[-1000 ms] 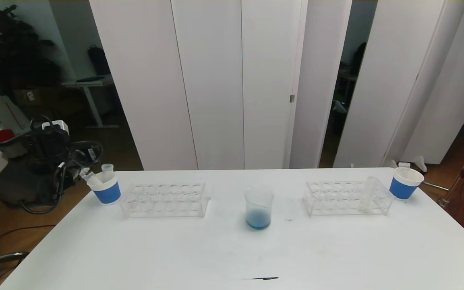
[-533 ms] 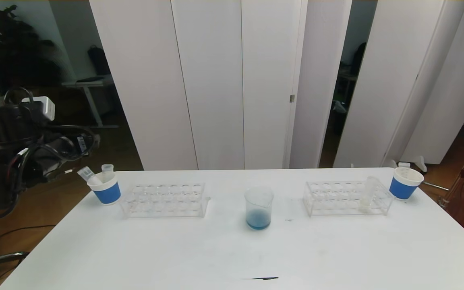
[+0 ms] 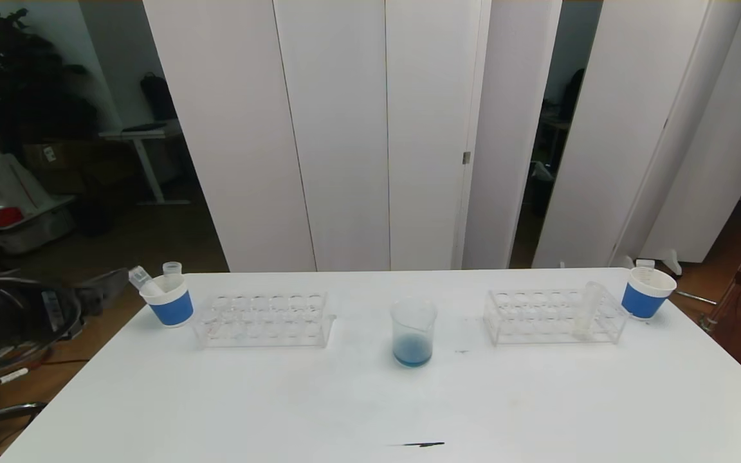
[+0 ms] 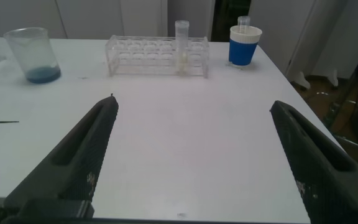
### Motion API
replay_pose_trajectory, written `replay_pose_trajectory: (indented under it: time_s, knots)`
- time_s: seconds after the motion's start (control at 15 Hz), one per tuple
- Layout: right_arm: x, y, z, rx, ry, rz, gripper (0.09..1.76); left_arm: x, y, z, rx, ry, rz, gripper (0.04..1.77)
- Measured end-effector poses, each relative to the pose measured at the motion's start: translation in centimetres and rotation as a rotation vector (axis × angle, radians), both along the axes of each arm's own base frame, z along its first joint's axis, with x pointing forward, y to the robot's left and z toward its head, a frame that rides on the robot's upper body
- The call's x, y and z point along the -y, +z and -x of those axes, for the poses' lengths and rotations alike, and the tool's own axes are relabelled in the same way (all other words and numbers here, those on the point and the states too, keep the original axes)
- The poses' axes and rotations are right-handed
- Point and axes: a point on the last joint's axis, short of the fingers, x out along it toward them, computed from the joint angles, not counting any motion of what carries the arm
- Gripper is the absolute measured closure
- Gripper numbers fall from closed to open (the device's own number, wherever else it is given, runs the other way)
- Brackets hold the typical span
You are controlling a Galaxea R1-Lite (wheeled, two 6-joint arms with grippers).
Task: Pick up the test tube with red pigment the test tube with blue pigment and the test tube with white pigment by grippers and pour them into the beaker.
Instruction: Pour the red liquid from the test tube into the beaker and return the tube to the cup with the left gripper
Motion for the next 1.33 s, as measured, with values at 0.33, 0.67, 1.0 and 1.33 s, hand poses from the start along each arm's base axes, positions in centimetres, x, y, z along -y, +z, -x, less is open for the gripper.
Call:
replay_pose_trajectory:
  time_s: [0.33, 0.67, 1.0, 1.33]
  knots:
    - [0.0, 0.0, 0.0, 0.0, 0.0, 0.0, 0.1, 0.2, -3.5, 10.6, 0.03, -0.062, -0.042, 0.07]
    - [0.0, 0.0, 0.0, 0.0, 0.0, 0.0, 0.1, 0.2, -8.1, 15.7, 0.119, -0.112, -0.041, 0.07]
    - [0.0, 0.0, 0.0, 0.0, 0.0, 0.0, 0.1, 0.3, -11.8, 17.7, 0.146, -0.139, -0.039, 0.07]
    - [0.0, 0.0, 0.0, 0.0, 0.0, 0.0, 0.1, 0.4, -13.2, 18.8, 0.177, -0.194, -0.031, 0.07]
